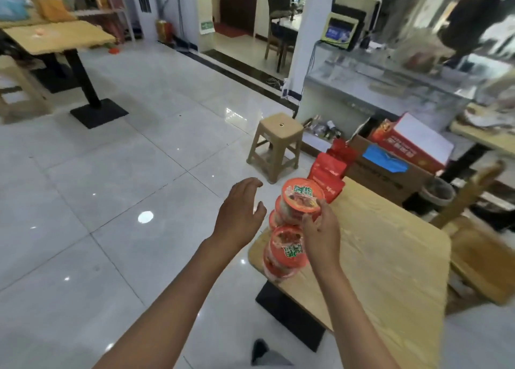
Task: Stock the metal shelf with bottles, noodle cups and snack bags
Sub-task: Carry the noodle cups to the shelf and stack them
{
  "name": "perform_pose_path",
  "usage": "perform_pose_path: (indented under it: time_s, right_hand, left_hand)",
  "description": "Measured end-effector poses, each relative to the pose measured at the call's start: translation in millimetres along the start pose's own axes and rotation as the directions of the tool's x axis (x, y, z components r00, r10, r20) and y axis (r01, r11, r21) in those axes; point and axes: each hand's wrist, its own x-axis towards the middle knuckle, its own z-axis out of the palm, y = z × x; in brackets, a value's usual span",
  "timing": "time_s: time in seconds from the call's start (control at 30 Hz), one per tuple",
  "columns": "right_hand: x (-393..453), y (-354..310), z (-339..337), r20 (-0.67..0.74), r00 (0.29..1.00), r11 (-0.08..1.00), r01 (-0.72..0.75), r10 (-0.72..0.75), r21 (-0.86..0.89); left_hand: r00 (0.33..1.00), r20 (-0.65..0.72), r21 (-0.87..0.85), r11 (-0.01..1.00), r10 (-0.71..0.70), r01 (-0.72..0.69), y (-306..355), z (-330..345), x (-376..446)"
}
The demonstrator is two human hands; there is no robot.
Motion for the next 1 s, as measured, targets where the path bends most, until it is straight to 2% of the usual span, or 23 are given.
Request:
perform_pose_path:
  time_s: [0.1, 0.2, 0.27, 0.43, 0.57, 0.8, 0.87, 1.0]
  right_hand:
    - [15.4, 30.0, -2.3, 0.051, 0.979, 0.978, -0.201, 0.198, 0.051]
    - [24.9, 64.2, 2.2, 0.186, 0.905, 0.922, -0.388, 0.381, -0.003]
    - [29.0, 83.7, 4.7, 0.257, 0.861, 0.893, -0.45, 0.44, -0.02]
    - [25.6, 109.1, 4.0, 0.361, 0.8, 0.852, -0.523, 0.48, 0.026]
    - [21.0, 106.3, 0.9, 0.349, 0.832, 0.859, -0.497, 0.431, 0.123]
    - [0.6, 58.7, 17.3, 0.365, 0.828, 0.805, -0.531, 0.426, 0.265]
    - [-7.2, 35.6, 25.0, 0.399, 0.818, 0.79, -0.541, 0.415, 0.288]
    - [-21.1, -21.3, 61.7, 0.531, 0.766, 0.816, -0.536, 0.363, 0.217]
  left_hand:
    - [0.995, 0.068, -0.05, 0.995, -0.078, 0.082, 8.2, 37.5, 8.2]
    - [0.971, 0.108, -0.107, 0.968, -0.214, 0.225, 9.4, 66.2, 13.7]
    - [0.95, 0.129, -0.127, 0.945, -0.286, 0.302, 7.5, 81.8, 14.8]
    - [0.877, 0.199, -0.126, 0.876, -0.437, 0.466, -5.6, 99.7, 5.4]
    - [0.841, 0.241, -0.146, 0.839, -0.484, 0.524, -20.2, 99.2, -9.2]
    - [0.805, 0.27, -0.306, 0.746, -0.528, 0.592, -50.6, 64.4, -27.7]
    - [0.804, 0.257, -0.36, 0.72, -0.535, 0.594, -62.5, 45.7, -32.7]
    - [0.826, 0.132, -0.462, 0.703, -0.548, 0.541, -96.6, -14.4, -51.5]
